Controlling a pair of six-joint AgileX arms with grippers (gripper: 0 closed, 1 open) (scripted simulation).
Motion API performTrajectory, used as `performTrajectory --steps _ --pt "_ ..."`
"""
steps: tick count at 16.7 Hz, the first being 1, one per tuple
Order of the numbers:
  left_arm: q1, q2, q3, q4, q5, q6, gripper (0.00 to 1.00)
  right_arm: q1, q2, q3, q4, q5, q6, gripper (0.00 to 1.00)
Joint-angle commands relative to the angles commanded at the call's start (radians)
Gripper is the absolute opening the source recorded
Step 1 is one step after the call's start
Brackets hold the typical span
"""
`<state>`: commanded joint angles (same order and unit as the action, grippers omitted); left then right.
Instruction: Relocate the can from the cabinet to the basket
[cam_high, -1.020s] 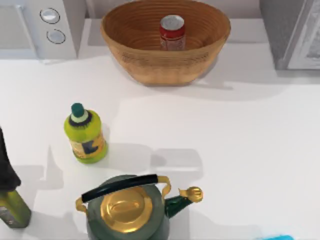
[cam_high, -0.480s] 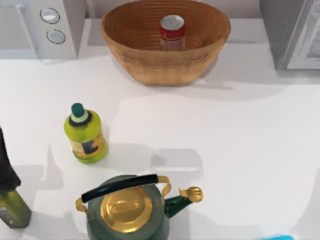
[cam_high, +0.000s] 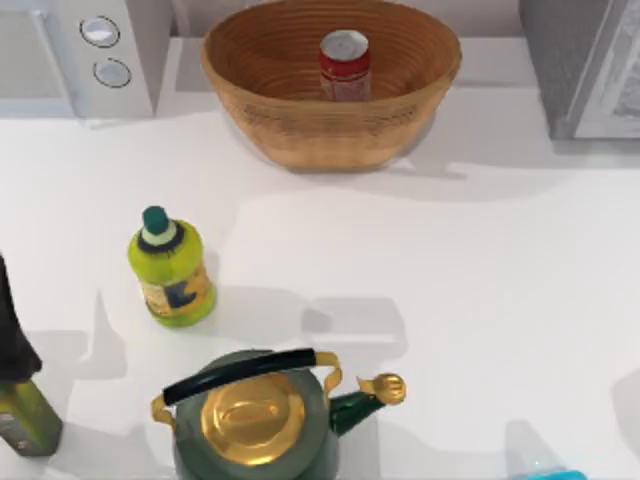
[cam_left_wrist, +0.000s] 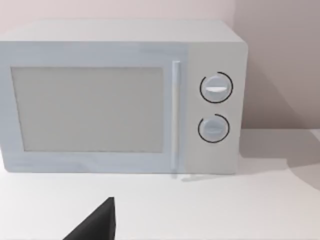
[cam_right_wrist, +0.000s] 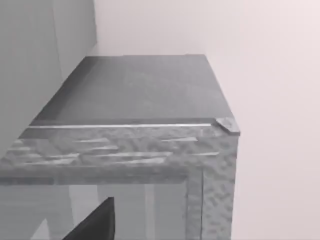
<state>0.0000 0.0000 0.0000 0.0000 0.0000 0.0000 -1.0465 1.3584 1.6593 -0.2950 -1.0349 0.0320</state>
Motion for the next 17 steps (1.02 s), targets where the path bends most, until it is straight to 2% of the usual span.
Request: performTrajectory --steps 3,9,11,14,17 --pt "0.0 0.0 0.0 0.0 0.0 0.0 1.0 0.005 -0.018 0.077 -0.08 0.003 -0.002 1.0" --pt "0.0 0.0 0.0 0.0 0.0 0.0 1.0 0.002 -0.017 0.084 -0.083 0.003 -0.002 1.0" --pt "0.0 0.0 0.0 0.0 0.0 0.0 1.0 0.032 -0.015 0.089 -0.086 0.032 -0.004 1.0" --pt "0.0 0.0 0.0 0.0 0.0 0.0 1.0 0.148 -0.008 0.103 -0.094 0.151 -0.009 1.0" --pt "0.0 0.0 0.0 0.0 0.0 0.0 1.0 0.35 -0.002 0.118 -0.106 0.355 -0.014 1.0"
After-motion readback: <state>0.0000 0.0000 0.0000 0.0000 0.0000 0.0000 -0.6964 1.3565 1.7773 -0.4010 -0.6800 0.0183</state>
